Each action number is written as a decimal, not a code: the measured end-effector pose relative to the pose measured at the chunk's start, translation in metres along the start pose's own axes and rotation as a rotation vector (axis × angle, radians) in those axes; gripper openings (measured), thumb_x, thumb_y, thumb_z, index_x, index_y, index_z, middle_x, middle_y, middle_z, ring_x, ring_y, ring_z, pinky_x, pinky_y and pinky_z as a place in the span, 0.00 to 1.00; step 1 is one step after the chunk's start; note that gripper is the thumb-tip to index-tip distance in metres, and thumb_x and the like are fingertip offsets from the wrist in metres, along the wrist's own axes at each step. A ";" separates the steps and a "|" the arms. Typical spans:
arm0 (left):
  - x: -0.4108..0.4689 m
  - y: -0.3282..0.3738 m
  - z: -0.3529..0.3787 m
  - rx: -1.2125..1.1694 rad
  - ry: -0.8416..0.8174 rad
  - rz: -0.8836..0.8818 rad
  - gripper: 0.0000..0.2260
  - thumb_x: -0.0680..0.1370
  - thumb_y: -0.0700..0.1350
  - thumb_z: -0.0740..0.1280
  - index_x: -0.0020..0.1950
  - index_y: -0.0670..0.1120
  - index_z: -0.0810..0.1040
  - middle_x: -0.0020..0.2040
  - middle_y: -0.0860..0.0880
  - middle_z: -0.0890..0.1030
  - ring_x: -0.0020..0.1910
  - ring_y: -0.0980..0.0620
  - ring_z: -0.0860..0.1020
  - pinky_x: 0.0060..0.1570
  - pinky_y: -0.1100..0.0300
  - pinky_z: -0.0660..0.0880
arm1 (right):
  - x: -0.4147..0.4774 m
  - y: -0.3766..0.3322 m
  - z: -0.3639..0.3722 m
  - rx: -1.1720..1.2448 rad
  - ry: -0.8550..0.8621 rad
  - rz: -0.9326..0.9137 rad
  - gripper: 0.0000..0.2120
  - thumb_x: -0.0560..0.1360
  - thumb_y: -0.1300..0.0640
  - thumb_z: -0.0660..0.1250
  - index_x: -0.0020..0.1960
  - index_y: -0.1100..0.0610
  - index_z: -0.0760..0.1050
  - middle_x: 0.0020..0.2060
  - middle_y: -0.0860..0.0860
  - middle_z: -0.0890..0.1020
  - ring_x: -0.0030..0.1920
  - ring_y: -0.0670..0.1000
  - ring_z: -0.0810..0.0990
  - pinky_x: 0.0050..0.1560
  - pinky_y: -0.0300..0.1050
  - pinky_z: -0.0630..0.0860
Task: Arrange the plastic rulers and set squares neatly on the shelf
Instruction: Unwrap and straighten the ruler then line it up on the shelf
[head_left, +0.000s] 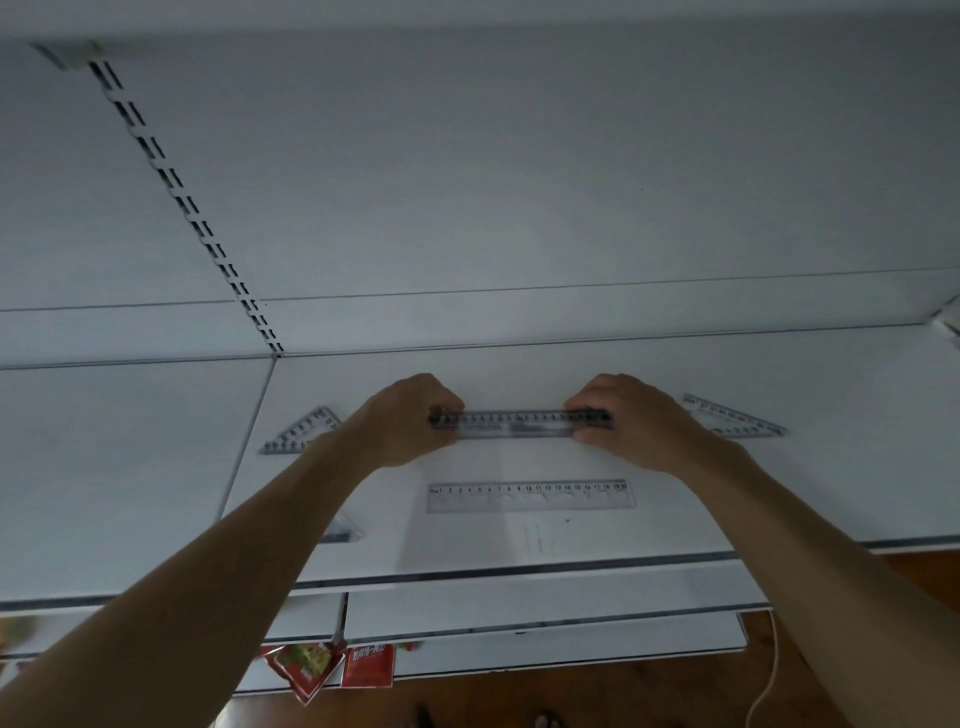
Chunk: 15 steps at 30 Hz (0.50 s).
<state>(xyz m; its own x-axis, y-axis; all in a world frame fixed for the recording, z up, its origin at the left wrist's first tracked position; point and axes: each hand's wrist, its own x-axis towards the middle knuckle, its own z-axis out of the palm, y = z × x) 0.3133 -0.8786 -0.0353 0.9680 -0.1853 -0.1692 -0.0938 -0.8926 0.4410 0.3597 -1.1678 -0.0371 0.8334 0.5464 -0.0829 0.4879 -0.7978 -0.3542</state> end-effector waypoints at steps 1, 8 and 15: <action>0.000 0.001 -0.001 0.016 -0.005 0.009 0.15 0.75 0.49 0.70 0.62 0.52 0.78 0.56 0.52 0.75 0.56 0.52 0.73 0.60 0.58 0.69 | 0.000 0.000 0.000 -0.002 -0.002 0.001 0.17 0.75 0.48 0.67 0.64 0.49 0.76 0.58 0.46 0.76 0.59 0.48 0.72 0.57 0.44 0.70; -0.004 0.013 -0.010 0.089 -0.041 0.057 0.10 0.76 0.46 0.67 0.53 0.43 0.80 0.52 0.46 0.77 0.52 0.48 0.75 0.55 0.50 0.73 | 0.000 0.000 0.000 0.001 0.004 -0.004 0.17 0.75 0.49 0.68 0.62 0.50 0.77 0.57 0.47 0.77 0.57 0.48 0.73 0.55 0.44 0.70; -0.003 0.015 -0.013 0.112 -0.061 0.085 0.08 0.76 0.45 0.68 0.51 0.43 0.81 0.48 0.45 0.78 0.49 0.47 0.76 0.52 0.50 0.74 | -0.001 0.000 -0.001 0.001 -0.004 -0.004 0.16 0.75 0.49 0.68 0.62 0.50 0.77 0.56 0.47 0.77 0.56 0.48 0.73 0.52 0.42 0.69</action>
<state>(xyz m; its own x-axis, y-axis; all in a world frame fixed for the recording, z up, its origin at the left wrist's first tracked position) 0.3124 -0.8865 -0.0168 0.9397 -0.2841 -0.1902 -0.2039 -0.9123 0.3552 0.3590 -1.1692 -0.0360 0.8301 0.5510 -0.0854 0.4911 -0.7951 -0.3559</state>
